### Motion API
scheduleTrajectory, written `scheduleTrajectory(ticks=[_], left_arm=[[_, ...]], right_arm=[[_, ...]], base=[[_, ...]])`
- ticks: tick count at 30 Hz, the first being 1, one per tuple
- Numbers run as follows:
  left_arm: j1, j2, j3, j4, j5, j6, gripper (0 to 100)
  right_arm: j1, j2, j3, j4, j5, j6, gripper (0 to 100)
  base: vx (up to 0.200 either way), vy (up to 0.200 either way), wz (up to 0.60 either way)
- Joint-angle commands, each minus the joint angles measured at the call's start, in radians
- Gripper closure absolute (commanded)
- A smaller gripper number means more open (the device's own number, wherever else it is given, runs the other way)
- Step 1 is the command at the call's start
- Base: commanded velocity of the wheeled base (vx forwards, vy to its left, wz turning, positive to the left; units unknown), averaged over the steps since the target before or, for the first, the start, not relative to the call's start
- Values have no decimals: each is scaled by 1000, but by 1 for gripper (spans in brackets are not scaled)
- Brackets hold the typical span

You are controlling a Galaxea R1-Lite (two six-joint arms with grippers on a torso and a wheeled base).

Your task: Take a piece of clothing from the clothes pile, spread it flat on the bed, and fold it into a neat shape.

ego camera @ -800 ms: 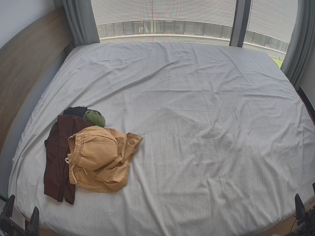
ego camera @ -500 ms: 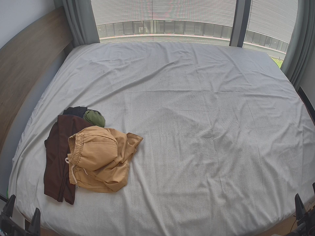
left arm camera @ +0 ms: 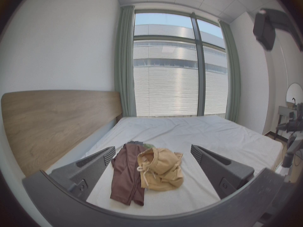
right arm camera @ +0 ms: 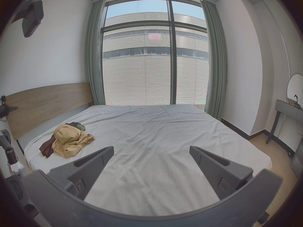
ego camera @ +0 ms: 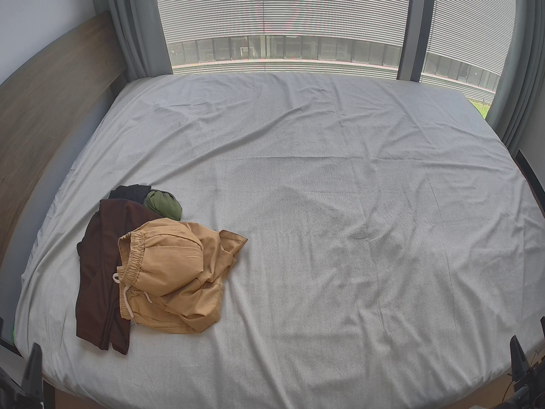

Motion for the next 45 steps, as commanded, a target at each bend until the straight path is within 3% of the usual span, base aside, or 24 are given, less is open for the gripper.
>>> scheduleTrajectory(ticks=[1,6,10,24,27,35,45], left_arm=[[-120,269,-133,-1,-13,-19,0],[-199,460,-170,-98,-18,-87,0],[-210,580,-193,-175,-22,-111,0],[-195,885,-365,-212,-150,-116,0],[-153,956,-396,-221,-164,-121,0],[-111,1091,-368,-285,-173,-124,0],[-107,1180,-368,-350,-207,-233,0]], right_arm=[[0,-16,18,0,0,1,0],[0,-16,18,0,0,0,0],[0,-16,18,0,0,1,0],[0,-16,18,0,0,1,0],[0,-16,18,0,0,1,0],[0,-16,18,0,0,4,0],[0,-16,18,0,0,6,0]], base=[[0,0,0],[0,0,0],[0,0,0],[0,0,0],[0,0,0],[0,0,0],[0,0,0]])
